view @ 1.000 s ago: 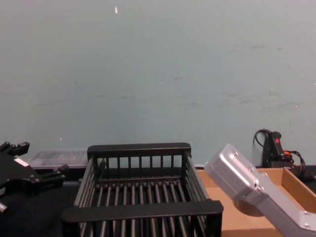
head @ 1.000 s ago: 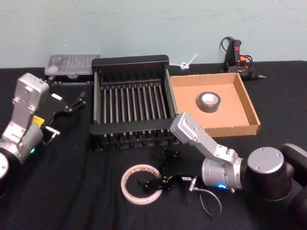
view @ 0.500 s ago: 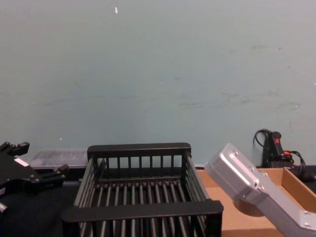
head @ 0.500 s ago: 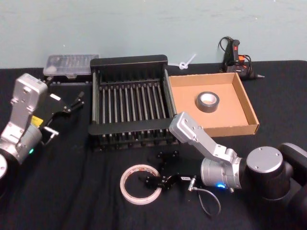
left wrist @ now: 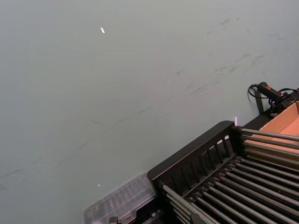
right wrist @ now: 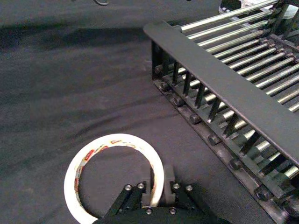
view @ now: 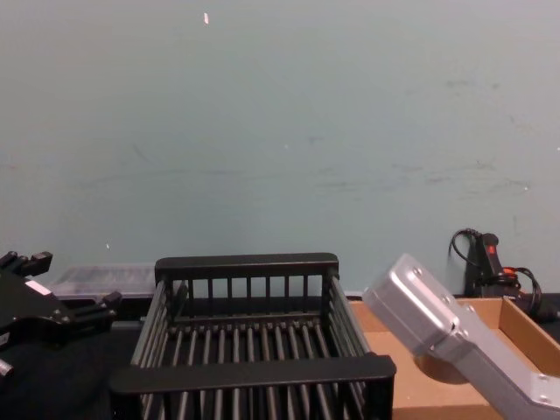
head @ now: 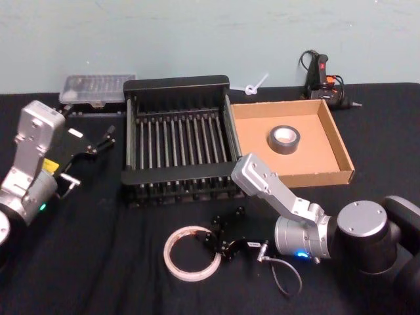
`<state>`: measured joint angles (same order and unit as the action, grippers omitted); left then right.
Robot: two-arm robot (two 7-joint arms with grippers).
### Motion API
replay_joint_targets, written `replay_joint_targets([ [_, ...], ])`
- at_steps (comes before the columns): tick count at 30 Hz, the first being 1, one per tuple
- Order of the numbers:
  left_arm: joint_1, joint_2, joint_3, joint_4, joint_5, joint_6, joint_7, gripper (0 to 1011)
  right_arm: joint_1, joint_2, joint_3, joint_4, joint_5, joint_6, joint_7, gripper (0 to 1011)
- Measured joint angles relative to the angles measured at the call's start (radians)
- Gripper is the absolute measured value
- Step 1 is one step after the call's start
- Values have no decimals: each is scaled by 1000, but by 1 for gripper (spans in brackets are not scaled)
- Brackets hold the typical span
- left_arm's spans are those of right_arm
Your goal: Pick up the white tape and place it into the black box , Pick up the silver tape and place it into the brown box.
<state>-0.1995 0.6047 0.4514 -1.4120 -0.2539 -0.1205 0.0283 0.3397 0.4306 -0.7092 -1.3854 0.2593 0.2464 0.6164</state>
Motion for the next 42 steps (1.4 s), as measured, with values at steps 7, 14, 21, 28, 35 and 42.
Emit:
replay_joint_targets([
  [7,0,0,0,0,0,0,0,1001,0,0,0,0,0,0,0,101],
  [14,0,0,0,0,0,0,0,1001,-1,2,4,-1,3,-1,4,101],
  [21,0,0,0,0,0,0,0,1001,-9,24,22,-22,27,-17,24,101],
  [28,0,0,0,0,0,0,0,1001,-18,57,44,-54,66,-48,55,101],
  [35,0,0,0,0,0,0,0,1001,-23,86,69,-84,105,-80,64,100],
  [42,0,0,0,0,0,0,0,1001,-10,92,94,-92,142,-94,55,101],
])
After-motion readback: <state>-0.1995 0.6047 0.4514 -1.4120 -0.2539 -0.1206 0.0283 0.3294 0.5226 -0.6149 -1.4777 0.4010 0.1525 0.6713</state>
